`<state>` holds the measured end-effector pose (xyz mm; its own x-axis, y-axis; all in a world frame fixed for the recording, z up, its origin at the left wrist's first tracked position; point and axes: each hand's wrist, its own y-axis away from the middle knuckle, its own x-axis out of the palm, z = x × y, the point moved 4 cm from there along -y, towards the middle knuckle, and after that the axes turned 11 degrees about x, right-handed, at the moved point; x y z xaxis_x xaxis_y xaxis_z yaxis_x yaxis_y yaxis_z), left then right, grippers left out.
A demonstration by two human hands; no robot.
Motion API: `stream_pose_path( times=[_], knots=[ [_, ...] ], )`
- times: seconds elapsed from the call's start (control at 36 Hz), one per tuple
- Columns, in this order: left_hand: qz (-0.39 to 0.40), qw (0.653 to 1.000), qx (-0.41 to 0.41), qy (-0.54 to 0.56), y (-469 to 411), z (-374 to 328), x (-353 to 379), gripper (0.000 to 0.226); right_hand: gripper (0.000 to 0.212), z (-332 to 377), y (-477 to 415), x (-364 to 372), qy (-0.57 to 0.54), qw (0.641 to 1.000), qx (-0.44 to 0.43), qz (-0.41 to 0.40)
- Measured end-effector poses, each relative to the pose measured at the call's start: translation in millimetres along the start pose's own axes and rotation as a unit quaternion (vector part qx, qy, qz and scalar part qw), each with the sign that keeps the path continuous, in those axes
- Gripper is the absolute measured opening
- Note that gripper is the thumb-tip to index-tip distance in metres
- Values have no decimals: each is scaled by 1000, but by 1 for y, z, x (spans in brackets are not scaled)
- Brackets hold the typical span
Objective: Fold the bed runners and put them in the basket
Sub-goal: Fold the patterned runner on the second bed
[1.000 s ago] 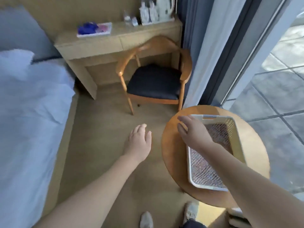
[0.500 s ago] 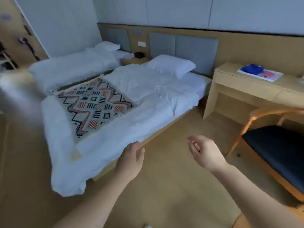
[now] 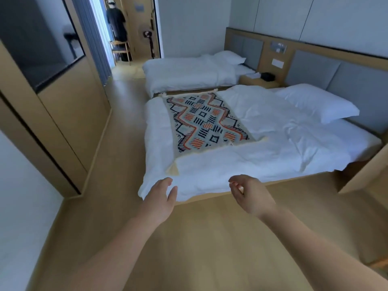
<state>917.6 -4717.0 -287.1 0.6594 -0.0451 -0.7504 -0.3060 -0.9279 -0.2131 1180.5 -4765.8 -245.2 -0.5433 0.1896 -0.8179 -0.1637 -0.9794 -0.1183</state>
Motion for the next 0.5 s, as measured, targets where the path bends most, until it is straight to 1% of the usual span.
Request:
stream_pose_path(
  times=[0.11, 0.19, 0.28, 0.44, 0.5],
  knots=[
    [2, 1000, 9, -13, -17, 47, -33, 41, 19, 48, -33, 43, -5, 1000, -4, -3],
    [19, 999, 8, -25, -33, 98, -66, 40, 18, 94, -60, 88, -14, 1000, -4, 7],
    [26, 999, 2, -29, -50, 137, -94, 40, 20, 129, -83, 126, -17, 1000, 15, 21],
    [27, 998, 8, -52, -86, 190, -132, 36, 22, 167, -123, 170, -21, 998, 50, 36],
    [33, 998, 13, -54, -104, 205, -138, 39, 21, 173, -142, 179, -18, 998, 57, 31]
  ],
)
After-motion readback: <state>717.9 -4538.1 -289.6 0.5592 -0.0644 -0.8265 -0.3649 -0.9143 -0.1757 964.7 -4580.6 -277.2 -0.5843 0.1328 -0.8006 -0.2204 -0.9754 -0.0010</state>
